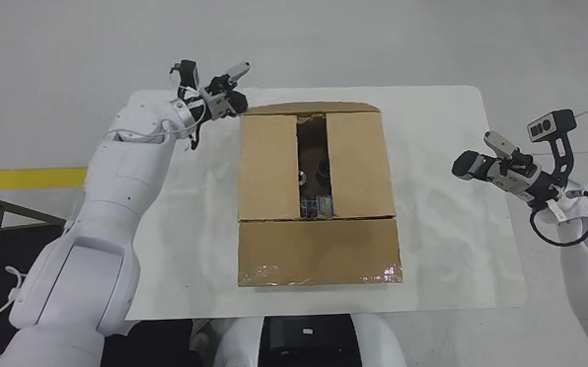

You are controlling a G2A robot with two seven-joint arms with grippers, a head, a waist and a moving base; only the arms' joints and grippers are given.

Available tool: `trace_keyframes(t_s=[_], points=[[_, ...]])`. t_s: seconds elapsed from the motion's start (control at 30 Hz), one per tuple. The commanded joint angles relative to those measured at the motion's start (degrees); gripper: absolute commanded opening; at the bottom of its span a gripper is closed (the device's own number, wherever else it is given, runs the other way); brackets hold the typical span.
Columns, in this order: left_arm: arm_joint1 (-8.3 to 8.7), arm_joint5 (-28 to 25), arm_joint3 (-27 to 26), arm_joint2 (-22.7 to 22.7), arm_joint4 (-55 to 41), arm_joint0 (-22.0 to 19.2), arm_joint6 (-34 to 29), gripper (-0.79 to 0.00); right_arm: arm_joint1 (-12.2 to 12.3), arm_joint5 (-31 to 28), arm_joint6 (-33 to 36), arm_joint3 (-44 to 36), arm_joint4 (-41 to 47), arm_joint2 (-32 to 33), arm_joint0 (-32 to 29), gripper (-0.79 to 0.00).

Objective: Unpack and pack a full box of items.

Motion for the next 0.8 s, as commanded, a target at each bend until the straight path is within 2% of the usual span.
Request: trace_keyframes(t_s=[0.0,0.33,0.57,0.77], points=[[0.31,0.2,-0.6,-0.4,0.3,0.4,-0.5,0.000,0.0,0.0,0.0,0.0,0.0,0.0,0.0,0.000],[2.19,0.6,-4.8,-3.9,-0.2,2.3,-1.1,0.000,0.0,0.0,0.0,0.0,0.0,0.0,0.0,0.000],[3.68,-6.2,-10.5,-8.9,-3.6,4.6,5.0,0.000,0.0,0.0,0.0,0.0,0.0,0.0,0.0,0.000],[5.44,-6.6,-15.6,-13.8,-7.0,7.6,2.6,0.000,0.0,0.0,0.0,0.0,0.0,0.0,0.0,0.000]])
